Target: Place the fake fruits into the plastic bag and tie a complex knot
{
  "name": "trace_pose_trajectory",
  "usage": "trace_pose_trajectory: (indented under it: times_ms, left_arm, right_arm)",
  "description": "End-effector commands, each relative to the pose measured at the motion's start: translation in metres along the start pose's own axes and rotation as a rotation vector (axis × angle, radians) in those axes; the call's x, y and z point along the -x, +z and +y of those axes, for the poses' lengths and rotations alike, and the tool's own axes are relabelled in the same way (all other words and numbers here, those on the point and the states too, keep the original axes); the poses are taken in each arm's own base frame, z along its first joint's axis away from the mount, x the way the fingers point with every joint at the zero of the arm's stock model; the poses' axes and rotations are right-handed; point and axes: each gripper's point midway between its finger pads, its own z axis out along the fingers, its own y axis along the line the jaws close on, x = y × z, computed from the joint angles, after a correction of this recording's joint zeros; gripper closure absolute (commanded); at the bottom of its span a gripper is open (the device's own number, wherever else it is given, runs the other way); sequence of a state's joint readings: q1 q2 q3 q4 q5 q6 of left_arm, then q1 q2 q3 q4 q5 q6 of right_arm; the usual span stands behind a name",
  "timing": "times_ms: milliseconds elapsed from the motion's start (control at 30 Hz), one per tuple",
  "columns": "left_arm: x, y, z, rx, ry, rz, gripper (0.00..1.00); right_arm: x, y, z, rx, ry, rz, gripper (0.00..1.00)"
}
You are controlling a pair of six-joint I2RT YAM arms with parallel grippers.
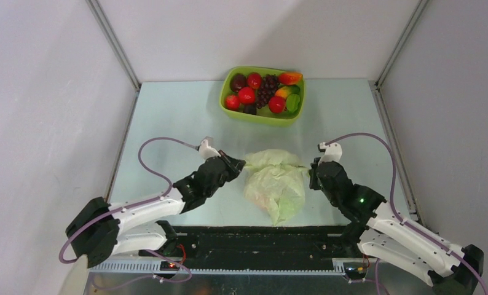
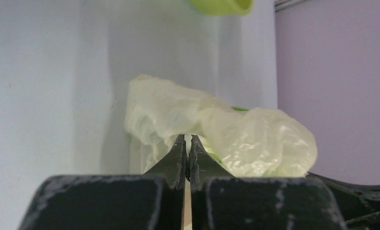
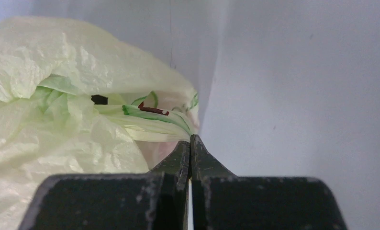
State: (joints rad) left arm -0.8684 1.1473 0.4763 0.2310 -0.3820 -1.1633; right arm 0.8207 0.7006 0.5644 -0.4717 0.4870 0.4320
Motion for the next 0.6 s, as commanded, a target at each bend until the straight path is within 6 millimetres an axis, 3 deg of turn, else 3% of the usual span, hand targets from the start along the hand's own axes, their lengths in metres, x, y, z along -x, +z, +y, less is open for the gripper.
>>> trace_pose_trajectory:
  times_ms: [0, 67, 133, 200, 300, 333, 400, 467, 567]
  left_arm:
    - [0.054, -0.013, -0.034, -0.048, 0.094, -0.189, 1.00]
    - [0.065, -0.018, -0.035, -0.043, 0.112, -0.232, 1.00]
    - [0.070, -0.019, -0.020, -0.003, 0.128, -0.259, 1.00]
    - [0.068, -0.015, 0.005, 0.055, 0.128, -0.262, 1.00]
    - [0.061, -0.011, 0.045, 0.136, 0.103, -0.276, 1.00]
    - [0.059, -0.011, 0.062, 0.175, 0.113, -0.286, 1.00]
    - [0.056, -0.012, 0.083, 0.225, 0.126, -0.291, 1.00]
    - [0.056, -0.013, 0.091, 0.243, 0.131, -0.294, 1.00]
    - [0.063, -0.013, 0.081, 0.224, 0.181, -0.303, 1.00]
  right_arm:
    - [0.072, -0.011, -0.017, -0.148, -0.046, -0.202, 1.00]
    - [0.086, -0.008, -0.021, -0.188, -0.070, -0.222, 1.00]
    - [0.089, 0.000, -0.030, -0.235, -0.079, -0.208, 1.00]
    - [0.079, 0.014, -0.044, -0.281, -0.056, -0.153, 1.00]
    - [0.040, 0.041, -0.064, -0.314, -0.008, -0.010, 1.00]
    - [0.035, 0.046, -0.076, -0.342, 0.036, 0.010, 1.00]
    - [0.019, 0.053, -0.080, -0.331, 0.059, 0.047, 1.00]
    - [0.017, 0.053, -0.085, -0.340, 0.051, 0.040, 1.00]
    - [0.039, 0.051, -0.081, -0.321, 0.038, -0.021, 1.00]
